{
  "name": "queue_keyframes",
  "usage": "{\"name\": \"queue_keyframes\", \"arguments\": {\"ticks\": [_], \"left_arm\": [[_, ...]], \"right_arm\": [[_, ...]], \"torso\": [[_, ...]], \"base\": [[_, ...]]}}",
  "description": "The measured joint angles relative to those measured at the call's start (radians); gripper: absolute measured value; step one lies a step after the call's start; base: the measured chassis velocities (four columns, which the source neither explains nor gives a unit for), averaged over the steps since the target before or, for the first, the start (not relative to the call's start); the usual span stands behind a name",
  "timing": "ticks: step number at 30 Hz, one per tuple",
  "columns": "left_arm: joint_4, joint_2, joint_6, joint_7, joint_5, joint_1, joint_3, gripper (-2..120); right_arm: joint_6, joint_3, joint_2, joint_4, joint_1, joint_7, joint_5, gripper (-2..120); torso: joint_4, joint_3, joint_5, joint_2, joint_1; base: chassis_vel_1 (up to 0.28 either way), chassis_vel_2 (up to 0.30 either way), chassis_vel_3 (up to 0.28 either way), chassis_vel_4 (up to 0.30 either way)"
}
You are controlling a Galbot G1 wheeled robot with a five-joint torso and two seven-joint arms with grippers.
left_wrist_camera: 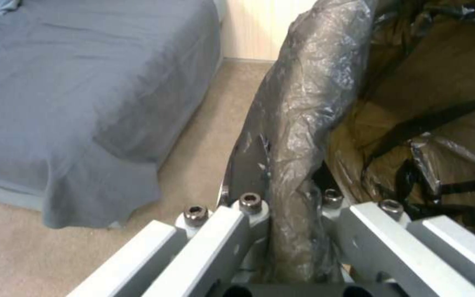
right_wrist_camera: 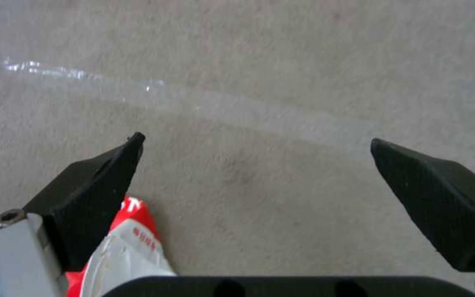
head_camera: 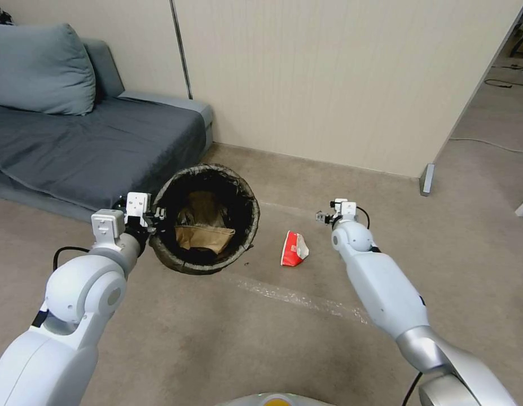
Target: Pick up the trash bin, then pick up the garbage from the floor and place it into the trash bin.
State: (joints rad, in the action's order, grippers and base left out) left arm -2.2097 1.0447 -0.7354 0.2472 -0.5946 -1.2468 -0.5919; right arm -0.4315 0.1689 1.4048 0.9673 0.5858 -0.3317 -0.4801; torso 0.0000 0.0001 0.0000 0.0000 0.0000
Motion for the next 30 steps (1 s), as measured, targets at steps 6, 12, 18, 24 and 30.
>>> {"name": "queue_keyframes", "arguments": {"ticks": [6,12,18,24,30], "left_arm": [[0.006,-0.001,0.0,-0.001,0.005,-0.003,0.0,1],[0.01,-0.001,0.0,-0.002,0.008,-0.005,0.0,1],[0.019,0.003,0.0,-0.002,0.014,-0.007,0.002,1],[0.02,0.006,0.0,-0.006,0.019,-0.008,0.007,1],[0.026,0.006,0.0,-0.008,0.021,-0.006,0.012,1]], "right_arm": [[-0.032,-0.031,0.031,-0.044,-0.012,0.005,0.0,100],[-0.072,-0.085,0.041,-0.056,0.006,0.07,0.055,100],[-0.095,-0.104,0.069,-0.094,-0.004,0.078,0.046,100],[-0.095,-0.111,0.109,-0.159,-0.025,0.087,0.041,100],[-0.067,-0.12,0.156,-0.244,-0.051,0.122,0.053,100]], "torso": [[0.0001,0.0,0.0001,0.0,0.0],[-0.0001,0.0,-0.0001,0.0,0.0],[0.0,0.0,-0.0001,0.0,0.0],[0.0001,0.0,-0.0002,0.0,0.0],[0.0001,0.0,-0.0001,0.0,0.0]], "base": [[0.0,0.0,0.0,0.0],[0.0,0.0,0.0,0.0],[0.0,0.0,0.0,0.0],[0.0,0.0,0.0,0.0],[0.0,0.0,0.0,0.0]]}}
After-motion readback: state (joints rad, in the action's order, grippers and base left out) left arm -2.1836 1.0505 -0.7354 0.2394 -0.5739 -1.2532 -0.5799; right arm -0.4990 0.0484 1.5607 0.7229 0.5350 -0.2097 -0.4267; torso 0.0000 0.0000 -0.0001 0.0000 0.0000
